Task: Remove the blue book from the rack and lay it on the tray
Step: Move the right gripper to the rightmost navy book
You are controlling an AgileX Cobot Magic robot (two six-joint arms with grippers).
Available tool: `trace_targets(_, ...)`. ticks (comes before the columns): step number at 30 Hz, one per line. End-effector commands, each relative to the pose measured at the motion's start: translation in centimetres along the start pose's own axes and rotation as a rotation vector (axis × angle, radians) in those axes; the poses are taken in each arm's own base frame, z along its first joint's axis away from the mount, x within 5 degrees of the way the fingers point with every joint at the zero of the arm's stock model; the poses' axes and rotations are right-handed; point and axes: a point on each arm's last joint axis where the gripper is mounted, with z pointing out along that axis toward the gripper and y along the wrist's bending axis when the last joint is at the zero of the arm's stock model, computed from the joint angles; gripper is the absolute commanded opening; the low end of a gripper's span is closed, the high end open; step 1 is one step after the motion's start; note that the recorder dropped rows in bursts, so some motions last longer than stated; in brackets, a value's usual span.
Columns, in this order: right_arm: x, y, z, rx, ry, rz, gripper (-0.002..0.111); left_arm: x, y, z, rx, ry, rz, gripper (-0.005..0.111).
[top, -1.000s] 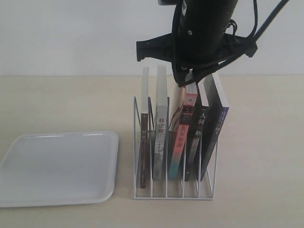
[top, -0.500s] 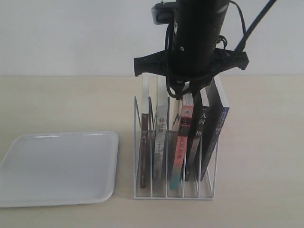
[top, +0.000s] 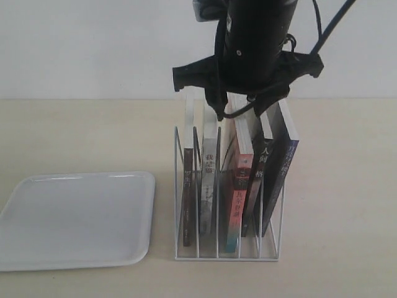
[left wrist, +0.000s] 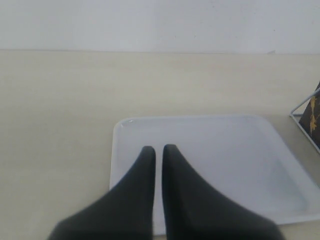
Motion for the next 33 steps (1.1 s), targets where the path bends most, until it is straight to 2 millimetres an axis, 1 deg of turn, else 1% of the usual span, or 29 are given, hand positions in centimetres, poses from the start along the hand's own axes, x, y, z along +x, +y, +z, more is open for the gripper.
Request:
trace_targets(1,-1.1,-0.4,-3.1,-0.058,-0.081,-0.012,0.052,0.1,0.0,0.0,-0.001,-0.004,0.001,0.005)
trace_targets(6,-1.5,-1.1,-7.1,-0.111,-0.182,-0.051,0.052,0.1,0.0,0.0,-0.001,-0.004,0.001,0.005)
trace_targets(12,-1.4,-2.8,-10.1,-0.061,-0.291,-0.061,0.052,0.1,0.0,0.0,-0.001,-0.004,0.001,0.005)
trace_targets(14,-1.3,-3.0,-10.3,-0.067,-0.294,-0.058,0.052,0.1,0.0,0.0,-0.001,-0.004,0.001,0.005)
trace_targets(16,-1.3,-3.0,-10.3,-0.074,-0.289,-0.052,0.048,0.1,0.0,0.0,-0.001,-0.004,0.001,0.005)
trace_targets(18,-1.3,-2.9,-10.1,-0.074,-0.283,-0.050,0.039,0.1,0.0,0.0,-0.001,-0.004,0.001,0.005)
trace_targets(21,-1.4,-2.8,-9.8,-0.067,-0.277,-0.080,0.029,0.1,0.0,0.0,-0.001,-0.004,0.001,0.005)
trace_targets(24,-1.7,-3.4,-9.6,-0.064,-0.272,-0.059,0.033,0.1,0.0,0.0,-0.001,-0.004,0.001,0.005)
trace_targets(25,-1.9,-4.1,-9.2,-0.059,-0.260,-0.034,0.039,0.1,0.0,0.0,-0.001,-0.004,0.001,0.005)
trace_targets(26,-2.0,-4.6,-8.8,-0.047,-0.249,-0.026,0.043,0.1,0.0,0.0,-0.001,-0.004,0.001,0.005)
trace_targets(28,-1.9,-5.5,-7.7,-0.016,-0.216,-0.007,0.046,0.1,0.0,0.0,-0.001,-0.004,0.001,0.005)
trace_targets(29,-1.6,-6.4,-6.1,0.017,-0.168,0.004,0.047,0.1,0.0,0.0,-0.001,-0.004,0.001,0.005)
trace_targets(30,-1.4,-6.7,-5.5,0.029,-0.148,0.008,0.047,0.1,0.0,0.0,-0.001,-0.004,0.001,0.005)
trace_targets(31,-1.0,-7.3,-4.4,0.045,-0.107,0.017,0.047,0.1,0.0,0.0,-0.001,-0.004,0.001,0.005)
trace_targets(33,-0.7,-7.2,-3.8,0.053,-0.085,0.011,0.047,0.1,0.0,0.0,-0.001,-0.004,0.001,0.005)
